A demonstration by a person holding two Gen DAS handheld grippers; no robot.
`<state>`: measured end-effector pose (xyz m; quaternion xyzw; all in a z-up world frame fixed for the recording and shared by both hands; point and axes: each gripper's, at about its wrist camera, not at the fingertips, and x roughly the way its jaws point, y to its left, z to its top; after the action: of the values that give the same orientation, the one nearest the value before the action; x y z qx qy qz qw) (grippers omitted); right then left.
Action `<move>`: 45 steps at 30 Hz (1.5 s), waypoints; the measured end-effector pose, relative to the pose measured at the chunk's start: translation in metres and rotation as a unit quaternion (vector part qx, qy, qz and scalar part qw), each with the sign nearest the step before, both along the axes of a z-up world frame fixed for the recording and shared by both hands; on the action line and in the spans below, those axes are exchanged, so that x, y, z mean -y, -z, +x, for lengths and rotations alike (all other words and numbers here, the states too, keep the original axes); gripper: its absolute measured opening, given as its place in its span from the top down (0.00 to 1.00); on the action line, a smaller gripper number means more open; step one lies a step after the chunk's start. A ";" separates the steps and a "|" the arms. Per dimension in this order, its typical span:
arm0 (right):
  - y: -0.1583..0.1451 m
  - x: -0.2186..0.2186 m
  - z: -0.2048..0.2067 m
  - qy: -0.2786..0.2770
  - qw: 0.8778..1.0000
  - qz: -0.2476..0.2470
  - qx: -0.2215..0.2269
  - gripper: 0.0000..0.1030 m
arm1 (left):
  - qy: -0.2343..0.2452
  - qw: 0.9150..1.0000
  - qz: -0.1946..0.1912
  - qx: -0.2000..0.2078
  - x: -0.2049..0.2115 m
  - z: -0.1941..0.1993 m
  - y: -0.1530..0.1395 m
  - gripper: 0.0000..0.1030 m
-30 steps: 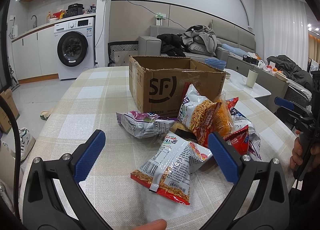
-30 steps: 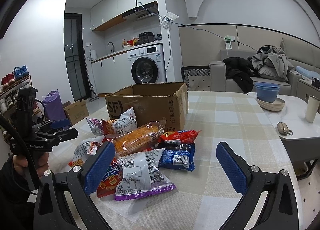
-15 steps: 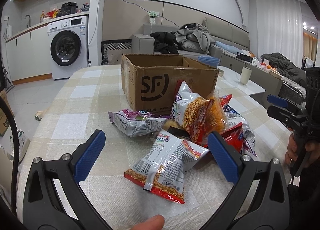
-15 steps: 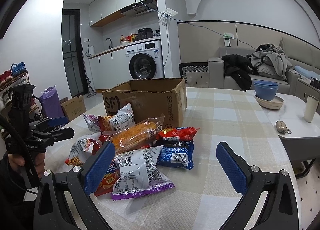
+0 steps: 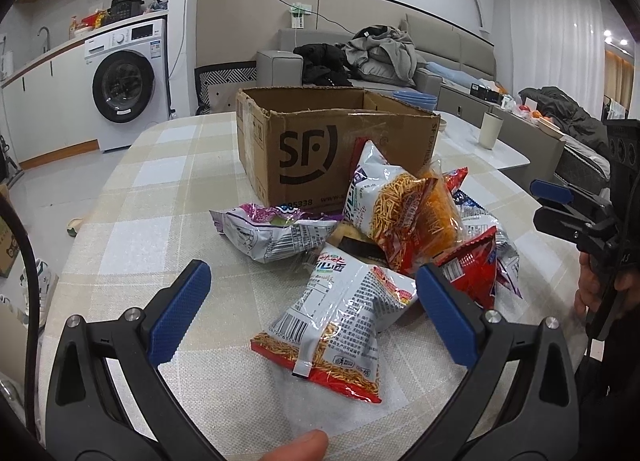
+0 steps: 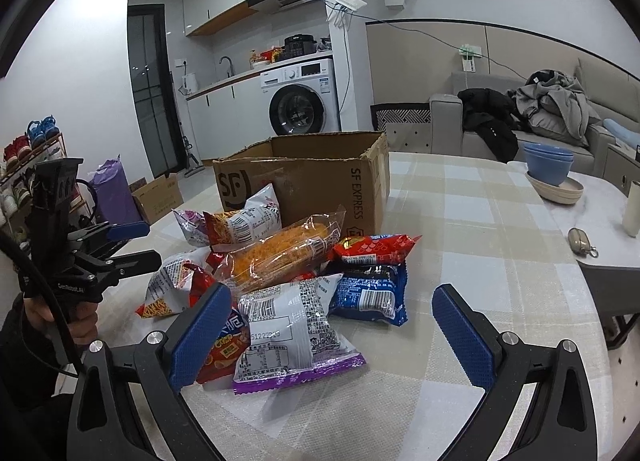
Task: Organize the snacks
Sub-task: 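Lower the left tool onto the white noodle-snack bag and close it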
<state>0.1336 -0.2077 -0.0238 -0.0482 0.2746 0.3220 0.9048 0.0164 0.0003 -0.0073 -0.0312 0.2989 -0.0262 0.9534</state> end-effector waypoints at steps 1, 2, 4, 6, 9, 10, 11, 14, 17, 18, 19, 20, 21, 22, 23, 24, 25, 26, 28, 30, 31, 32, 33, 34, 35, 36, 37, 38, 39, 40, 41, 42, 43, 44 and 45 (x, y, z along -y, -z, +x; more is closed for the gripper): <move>0.001 -0.002 0.000 -0.005 1.000 -0.003 -0.004 0.00 | 0.003 1.000 0.003 -0.002 0.000 0.001 0.000 0.01; 0.002 -0.004 0.000 -0.010 1.000 -0.007 -0.009 0.00 | 0.005 1.000 0.006 -0.004 0.001 0.002 0.000 0.01; 0.005 -0.008 0.003 -0.017 1.000 -0.020 -0.018 0.00 | 0.013 1.000 0.009 -0.009 0.003 0.003 0.000 0.01; 0.009 -0.012 0.007 -0.021 0.999 -0.030 -0.028 0.01 | 0.023 1.000 0.011 -0.016 0.004 0.005 0.001 0.01; 0.013 -0.015 0.010 -0.030 0.998 -0.036 -0.042 0.05 | 0.036 0.999 0.020 -0.027 0.006 0.009 0.006 0.01; 0.014 -0.016 0.011 -0.034 0.998 -0.037 -0.046 0.07 | 0.039 0.999 0.022 -0.030 0.007 0.011 0.006 0.01; 0.015 -0.017 0.012 -0.037 0.997 -0.039 -0.050 0.08 | 0.042 0.998 0.022 -0.033 0.007 0.013 0.008 0.01; 0.018 -0.020 0.014 -0.043 0.996 -0.046 -0.058 0.14 | 0.054 0.997 0.022 -0.046 0.008 0.018 0.013 0.01; 0.021 -0.024 0.017 -0.051 0.995 -0.051 -0.068 0.16 | 0.068 0.996 0.016 -0.062 0.009 0.026 0.018 0.01; 0.022 -0.025 0.017 -0.053 0.995 -0.052 -0.071 0.16 | 0.072 0.995 0.011 -0.066 0.008 0.028 0.019 0.01; 0.023 -0.026 0.017 -0.056 0.994 -0.054 -0.074 0.16 | 0.077 0.995 0.007 -0.070 0.007 0.032 0.021 0.01; 0.023 -0.028 0.017 -0.058 0.994 -0.056 -0.076 0.16 | 0.081 0.994 0.006 -0.073 0.007 0.034 0.022 0.01; 0.023 -0.029 0.016 -0.060 0.994 -0.058 -0.076 0.17 | 0.084 0.994 0.007 -0.076 0.007 0.035 0.023 0.01; 0.024 -0.030 0.016 -0.062 0.993 -0.059 -0.077 0.17 | 0.087 0.993 0.009 -0.080 0.008 0.038 0.025 0.01; 0.024 -0.031 0.016 -0.066 0.993 -0.059 -0.080 0.17 | 0.089 0.992 0.012 -0.085 0.008 0.041 0.026 0.01; 0.025 -0.032 0.017 -0.067 0.993 -0.059 -0.081 0.19 | 0.089 0.992 0.015 -0.089 0.008 0.043 0.027 0.01; 0.025 -0.035 0.017 -0.068 0.992 -0.063 -0.081 0.21 | 0.088 0.992 0.017 -0.093 0.008 0.046 0.029 0.01; 0.026 -0.037 0.018 -0.070 0.992 -0.068 -0.080 0.22 | 0.087 0.991 0.015 -0.096 0.008 0.048 0.031 0.01; 0.027 -0.039 0.019 -0.072 0.992 -0.068 -0.084 0.25 | 0.087 0.991 0.010 -0.098 0.008 0.052 0.033 0.01; 0.027 -0.040 0.020 -0.075 0.991 -0.065 -0.087 0.27 | 0.091 0.990 0.008 -0.108 0.008 0.058 0.037 0.02; 0.027 -0.040 0.020 -0.077 0.991 -0.063 -0.088 0.27 | 0.092 0.989 0.008 -0.112 0.007 0.059 0.038 0.05; 0.028 -0.040 0.020 -0.079 0.991 -0.062 -0.091 0.28 | 0.095 0.989 0.009 -0.116 0.009 0.061 0.040 0.07; 0.028 -0.040 0.020 -0.082 0.990 -0.059 -0.097 0.32 | 0.097 0.988 0.012 -0.119 0.012 0.063 0.042 0.09; 0.028 -0.040 0.021 -0.085 0.990 -0.057 -0.099 0.36 | 0.100 0.987 0.018 -0.121 0.015 0.062 0.044 0.14; 0.028 -0.041 0.021 -0.085 0.990 -0.058 -0.098 0.38 | 0.103 0.987 0.024 -0.122 0.018 0.064 0.046 0.18; 0.028 -0.041 0.020 -0.085 0.990 -0.058 -0.097 0.41 | 0.107 0.986 0.031 -0.123 0.022 0.066 0.047 0.21; 0.028 -0.040 0.019 -0.087 0.990 -0.057 -0.096 0.45 | 0.110 0.986 0.035 -0.122 0.026 0.066 0.048 0.26; 0.027 -0.040 0.018 -0.089 0.990 -0.056 -0.094 0.45 | 0.112 0.985 0.040 -0.121 0.029 0.066 0.049 0.29; 0.027 -0.041 0.016 -0.090 0.990 -0.057 -0.092 0.47 | 0.113 0.985 0.042 -0.121 0.031 0.067 0.050 0.31; 0.026 -0.041 0.015 -0.090 0.990 -0.057 -0.090 0.47 | 0.114 0.986 0.041 -0.119 0.033 0.067 0.050 0.35; 0.026 -0.041 0.014 -0.090 0.990 -0.058 -0.087 0.47 | 0.114 0.986 0.040 -0.118 0.033 0.069 0.051 0.40; 0.025 -0.041 0.014 -0.090 0.991 -0.057 -0.085 0.48 | 0.114 0.986 0.038 -0.116 0.034 0.068 0.050 0.42; 0.024 -0.040 0.013 -0.089 0.991 -0.055 -0.081 0.49 | 0.113 0.986 0.035 -0.114 0.036 0.067 0.049 0.46; 0.023 -0.039 0.012 -0.090 0.991 -0.053 -0.079 0.50 | 0.112 0.987 0.033 -0.112 0.037 0.067 0.049 0.50; 0.022 -0.039 0.011 -0.090 0.992 -0.050 -0.077 0.50 | 0.111 0.987 0.031 -0.111 0.036 0.065 0.048 0.52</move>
<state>0.1448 -0.1692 -0.0462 -0.0932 0.3540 0.3909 0.8445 0.0815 -0.0355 -0.0558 0.0294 0.4054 -0.1190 0.9059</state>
